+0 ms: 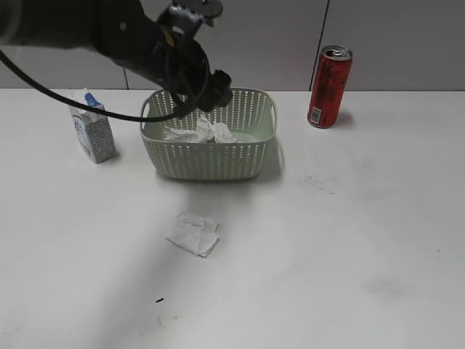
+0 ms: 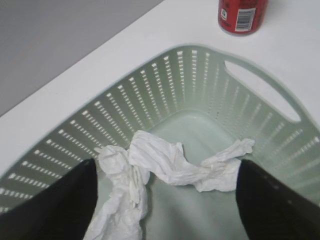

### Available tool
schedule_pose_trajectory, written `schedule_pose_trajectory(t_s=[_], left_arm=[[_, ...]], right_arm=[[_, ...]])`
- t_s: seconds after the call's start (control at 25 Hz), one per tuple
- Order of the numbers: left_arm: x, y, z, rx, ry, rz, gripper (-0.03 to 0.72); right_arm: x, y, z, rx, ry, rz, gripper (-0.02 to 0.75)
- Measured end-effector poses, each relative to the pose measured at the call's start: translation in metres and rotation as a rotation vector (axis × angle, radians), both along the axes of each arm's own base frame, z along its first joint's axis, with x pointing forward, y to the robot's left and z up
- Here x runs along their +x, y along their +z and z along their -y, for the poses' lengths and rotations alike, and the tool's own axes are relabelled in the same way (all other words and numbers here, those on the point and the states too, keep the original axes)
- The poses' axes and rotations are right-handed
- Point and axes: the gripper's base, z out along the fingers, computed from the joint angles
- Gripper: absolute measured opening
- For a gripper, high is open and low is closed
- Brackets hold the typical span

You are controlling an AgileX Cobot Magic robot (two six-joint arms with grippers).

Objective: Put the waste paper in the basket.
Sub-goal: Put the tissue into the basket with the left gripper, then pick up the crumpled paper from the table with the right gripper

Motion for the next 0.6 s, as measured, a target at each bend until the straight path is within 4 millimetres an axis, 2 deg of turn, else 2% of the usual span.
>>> schedule_pose_trajectory(t_s=[0.12,0.24,0.36,0.6], left_arm=[[0.000,0.031,-0.012,0.011,0.006,-0.014,0.629],[0.000,0.053,-0.033,0.041,0.029,-0.062,0.620],[-0.002,0.071,-0.058,0.093,0.057,-0.127,0.613],[-0.007,0.091,-0.118,0.143,0.181,-0.266,0.594]], right_arm=[[0.000,0.000,-0.002,0.036,0.004,-0.005,0.572],[-0.001,0.000,-0.004,0.071,0.019,-0.011,0.572],[-0.001,0.000,-0.005,0.075,0.020,-0.011,0.572],[-0.001,0.000,-0.005,0.077,0.021,-0.012,0.572]])
